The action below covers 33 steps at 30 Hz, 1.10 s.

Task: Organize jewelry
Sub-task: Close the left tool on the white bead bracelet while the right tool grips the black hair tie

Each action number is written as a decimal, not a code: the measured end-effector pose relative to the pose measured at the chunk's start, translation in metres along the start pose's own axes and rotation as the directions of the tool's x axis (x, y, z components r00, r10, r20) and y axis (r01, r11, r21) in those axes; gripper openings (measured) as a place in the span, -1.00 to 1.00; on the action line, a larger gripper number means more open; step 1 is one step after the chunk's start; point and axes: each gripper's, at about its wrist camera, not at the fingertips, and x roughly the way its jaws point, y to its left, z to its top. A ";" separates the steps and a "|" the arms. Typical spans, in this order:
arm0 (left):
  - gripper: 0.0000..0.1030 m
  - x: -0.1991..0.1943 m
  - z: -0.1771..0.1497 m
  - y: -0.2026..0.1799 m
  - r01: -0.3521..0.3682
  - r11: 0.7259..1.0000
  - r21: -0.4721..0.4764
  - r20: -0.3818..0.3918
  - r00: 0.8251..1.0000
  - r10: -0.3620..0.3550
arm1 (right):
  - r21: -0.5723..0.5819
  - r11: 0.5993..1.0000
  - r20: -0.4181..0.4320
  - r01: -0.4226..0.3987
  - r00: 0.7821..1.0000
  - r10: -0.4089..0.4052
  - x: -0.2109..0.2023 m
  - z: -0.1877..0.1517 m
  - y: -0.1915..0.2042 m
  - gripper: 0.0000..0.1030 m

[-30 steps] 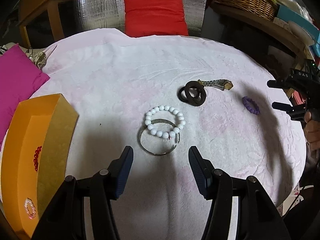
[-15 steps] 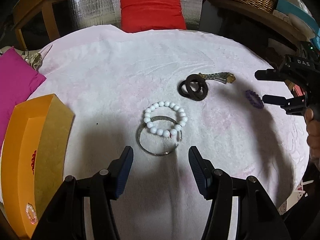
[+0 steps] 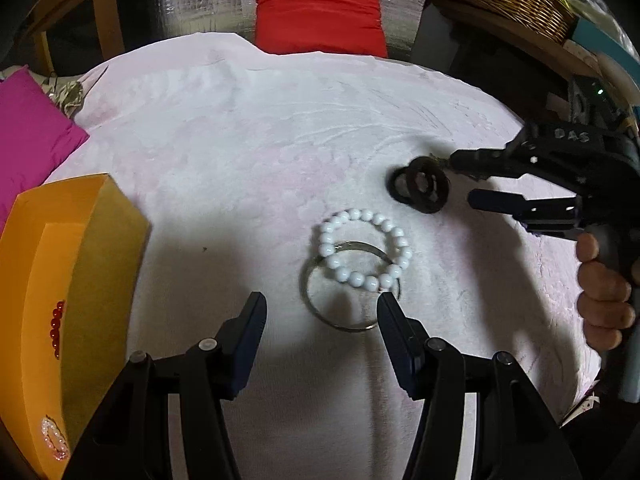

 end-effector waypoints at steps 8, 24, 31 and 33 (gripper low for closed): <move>0.13 -0.004 0.005 0.004 0.009 1.000 0.005 0.003 1.000 -0.009 | 0.002 1.000 0.023 0.011 1.000 -0.011 0.025 0.004 0.002 -0.38; 0.20 0.009 0.009 -0.012 0.034 0.999 0.016 -0.005 0.999 -0.033 | 0.102 0.994 0.076 -0.043 0.996 0.036 -0.029 0.016 -0.043 -0.77; 0.22 0.018 0.007 -0.026 0.089 0.995 0.044 0.005 0.996 -0.089 | 0.095 0.996 -0.014 0.003 1.000 -0.002 -0.028 0.005 -0.053 -0.77; 0.23 0.021 0.009 -0.027 0.110 0.993 0.034 0.008 0.994 -0.110 | 0.086 0.996 -0.039 0.023 0.999 -0.020 -0.024 0.001 -0.055 -0.77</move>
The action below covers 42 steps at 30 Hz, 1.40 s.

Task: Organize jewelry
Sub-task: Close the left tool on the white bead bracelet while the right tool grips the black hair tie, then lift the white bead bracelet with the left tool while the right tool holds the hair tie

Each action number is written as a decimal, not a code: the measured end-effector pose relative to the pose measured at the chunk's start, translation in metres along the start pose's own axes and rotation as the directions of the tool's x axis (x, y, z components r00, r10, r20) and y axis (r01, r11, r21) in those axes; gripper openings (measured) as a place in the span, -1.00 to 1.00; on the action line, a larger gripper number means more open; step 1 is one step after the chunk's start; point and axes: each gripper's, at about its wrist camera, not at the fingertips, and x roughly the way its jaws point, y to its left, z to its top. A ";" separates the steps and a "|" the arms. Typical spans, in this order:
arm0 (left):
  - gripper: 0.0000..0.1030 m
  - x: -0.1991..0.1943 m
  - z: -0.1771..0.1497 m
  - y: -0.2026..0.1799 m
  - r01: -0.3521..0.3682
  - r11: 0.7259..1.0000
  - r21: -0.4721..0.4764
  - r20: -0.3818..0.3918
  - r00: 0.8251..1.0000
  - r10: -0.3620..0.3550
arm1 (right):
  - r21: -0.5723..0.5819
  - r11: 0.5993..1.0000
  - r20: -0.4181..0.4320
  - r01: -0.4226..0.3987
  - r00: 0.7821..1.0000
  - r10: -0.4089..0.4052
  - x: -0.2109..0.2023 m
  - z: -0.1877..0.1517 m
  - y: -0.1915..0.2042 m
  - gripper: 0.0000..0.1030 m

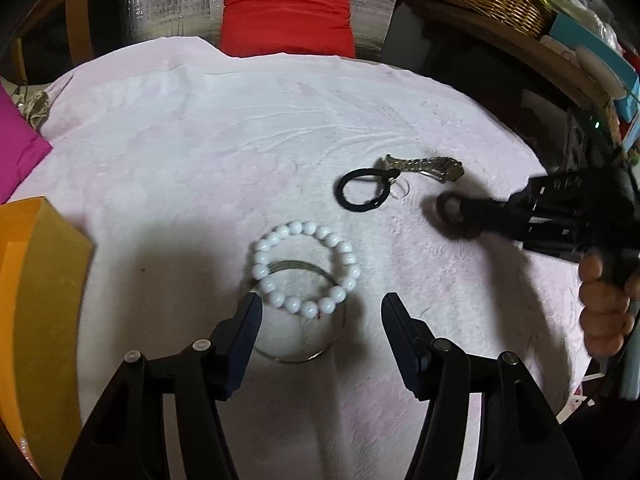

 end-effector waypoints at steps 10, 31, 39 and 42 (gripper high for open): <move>0.25 0.021 0.017 0.005 -0.007 1.000 -0.026 -0.029 1.000 0.006 | -0.010 1.000 -0.021 0.028 0.999 -0.028 0.009 0.000 0.000 -0.78; -0.91 0.006 0.010 -0.034 0.021 0.996 0.090 0.006 1.000 -0.021 | -0.018 0.999 -0.014 0.029 0.999 -0.029 0.007 -0.003 0.003 -0.78; -0.87 -0.011 0.000 -0.043 0.029 0.993 0.116 0.064 0.997 -0.037 | -0.013 0.999 -0.011 0.040 0.999 -0.040 0.001 -0.009 0.001 -0.78; -0.07 -0.012 0.005 -0.046 0.004 0.994 0.113 0.065 0.998 -0.011 | -0.005 0.999 -0.015 0.040 0.999 -0.040 -0.001 -0.010 -0.002 -0.78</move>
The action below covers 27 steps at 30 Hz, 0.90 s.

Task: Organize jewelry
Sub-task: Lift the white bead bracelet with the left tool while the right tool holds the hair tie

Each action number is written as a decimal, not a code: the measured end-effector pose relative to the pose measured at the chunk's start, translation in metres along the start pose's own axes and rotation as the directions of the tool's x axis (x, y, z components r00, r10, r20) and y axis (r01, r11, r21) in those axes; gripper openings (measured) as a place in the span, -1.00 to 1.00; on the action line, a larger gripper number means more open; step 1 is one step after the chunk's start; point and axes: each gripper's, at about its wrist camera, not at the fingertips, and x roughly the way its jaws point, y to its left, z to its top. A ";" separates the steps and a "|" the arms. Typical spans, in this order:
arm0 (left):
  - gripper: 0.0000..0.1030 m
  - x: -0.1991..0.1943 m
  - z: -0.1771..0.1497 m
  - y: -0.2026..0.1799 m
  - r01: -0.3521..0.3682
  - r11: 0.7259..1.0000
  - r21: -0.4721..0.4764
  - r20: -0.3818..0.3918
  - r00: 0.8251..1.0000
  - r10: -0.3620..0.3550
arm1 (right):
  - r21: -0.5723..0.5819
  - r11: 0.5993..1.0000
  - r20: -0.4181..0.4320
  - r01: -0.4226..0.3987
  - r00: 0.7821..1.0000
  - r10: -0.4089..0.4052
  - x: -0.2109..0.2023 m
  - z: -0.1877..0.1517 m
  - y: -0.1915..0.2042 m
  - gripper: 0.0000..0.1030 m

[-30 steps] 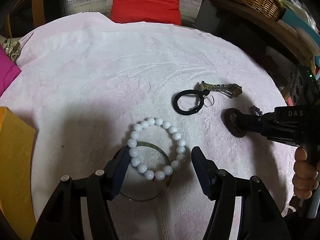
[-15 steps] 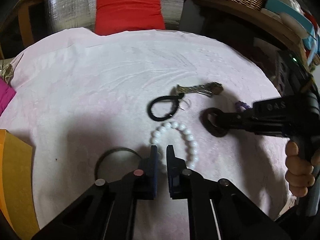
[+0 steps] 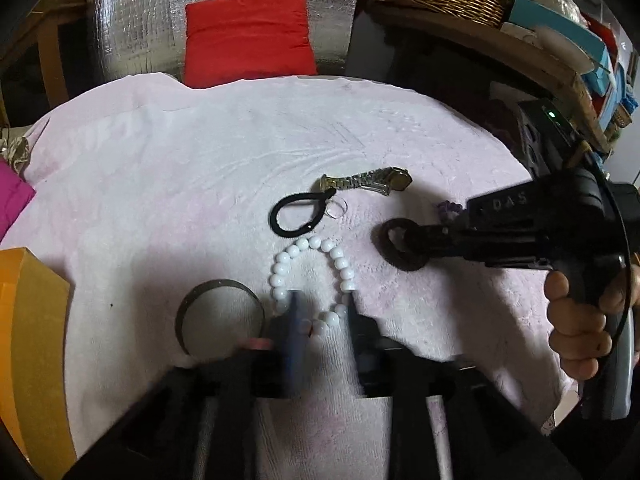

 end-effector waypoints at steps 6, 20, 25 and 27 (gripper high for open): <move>0.18 0.021 0.017 -0.005 -0.038 0.996 0.084 -0.028 0.999 0.040 | 0.000 1.000 -0.009 -0.005 1.000 0.005 -0.005 -0.001 -0.009 -0.76; -0.62 0.051 0.015 -0.022 0.031 0.979 0.201 -0.121 0.993 -0.007 | 0.006 1.000 -0.018 -0.020 1.000 0.020 -0.011 0.003 -0.020 -0.77; -0.63 0.039 0.003 -0.027 0.030 0.986 0.162 -0.100 0.995 -0.014 | -0.003 1.000 -0.005 -0.019 1.000 0.019 -0.013 0.001 -0.016 -0.79; -1.00 0.027 -0.004 -0.027 0.040 0.990 0.137 -0.078 0.996 -0.029 | -0.010 1.000 -0.001 -0.020 1.000 0.020 -0.013 0.000 -0.014 -0.78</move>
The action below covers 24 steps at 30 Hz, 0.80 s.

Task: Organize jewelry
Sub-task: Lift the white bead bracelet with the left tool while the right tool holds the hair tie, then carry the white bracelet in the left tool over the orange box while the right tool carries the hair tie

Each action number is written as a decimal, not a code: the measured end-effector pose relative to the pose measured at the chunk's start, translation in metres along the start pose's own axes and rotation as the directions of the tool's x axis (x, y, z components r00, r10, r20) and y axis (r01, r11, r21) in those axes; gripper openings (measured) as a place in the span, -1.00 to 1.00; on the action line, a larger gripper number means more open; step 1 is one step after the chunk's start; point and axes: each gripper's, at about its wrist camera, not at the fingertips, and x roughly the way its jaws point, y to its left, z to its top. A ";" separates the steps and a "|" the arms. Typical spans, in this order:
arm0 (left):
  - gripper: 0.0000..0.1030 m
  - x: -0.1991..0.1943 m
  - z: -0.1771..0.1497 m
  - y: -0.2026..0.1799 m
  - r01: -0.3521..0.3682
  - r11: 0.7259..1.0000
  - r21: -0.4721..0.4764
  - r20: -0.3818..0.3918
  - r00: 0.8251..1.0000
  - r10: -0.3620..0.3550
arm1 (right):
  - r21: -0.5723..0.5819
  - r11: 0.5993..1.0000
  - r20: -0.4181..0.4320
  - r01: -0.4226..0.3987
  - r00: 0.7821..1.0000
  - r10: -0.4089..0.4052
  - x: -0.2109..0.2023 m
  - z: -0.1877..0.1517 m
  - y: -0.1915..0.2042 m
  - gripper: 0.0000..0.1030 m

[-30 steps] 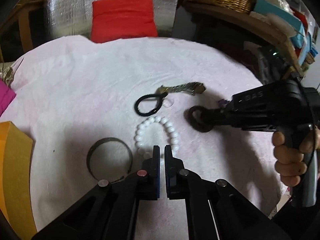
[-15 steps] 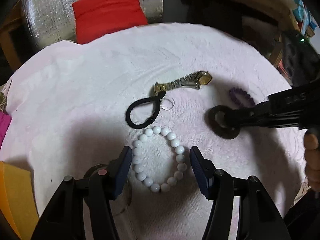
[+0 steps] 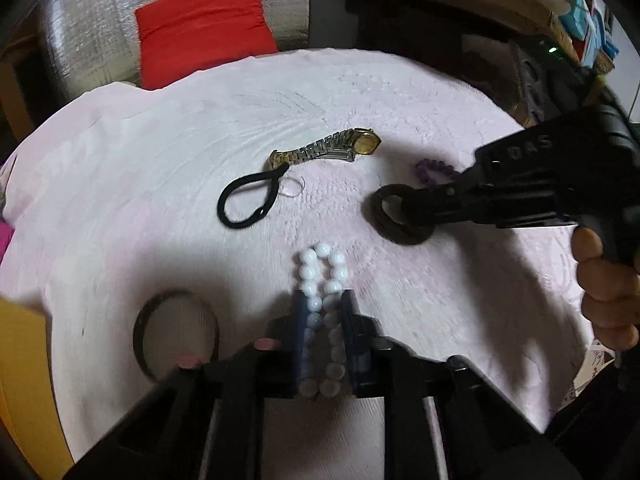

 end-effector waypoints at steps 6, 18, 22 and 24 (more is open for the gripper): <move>-1.00 -0.035 -0.017 0.001 0.005 0.999 -0.050 0.052 0.999 -0.002 | -0.015 1.000 0.011 0.000 1.000 0.000 -0.002 -0.005 0.008 -0.78; 0.03 -0.042 -0.030 0.004 -0.002 0.998 -0.059 0.069 0.998 0.006 | -0.023 0.999 0.005 0.037 0.999 -0.036 -0.001 -0.016 0.010 -0.78; 0.03 -0.024 -0.015 0.001 -0.023 1.000 -0.008 0.048 0.999 0.023 | -0.018 0.999 0.001 0.030 1.000 -0.030 -0.003 -0.013 0.003 -0.78; 0.03 -0.012 -0.008 0.000 -0.028 0.999 0.021 0.035 0.999 0.027 | -0.013 1.000 -0.004 0.021 1.000 -0.021 -0.004 -0.011 0.001 -0.78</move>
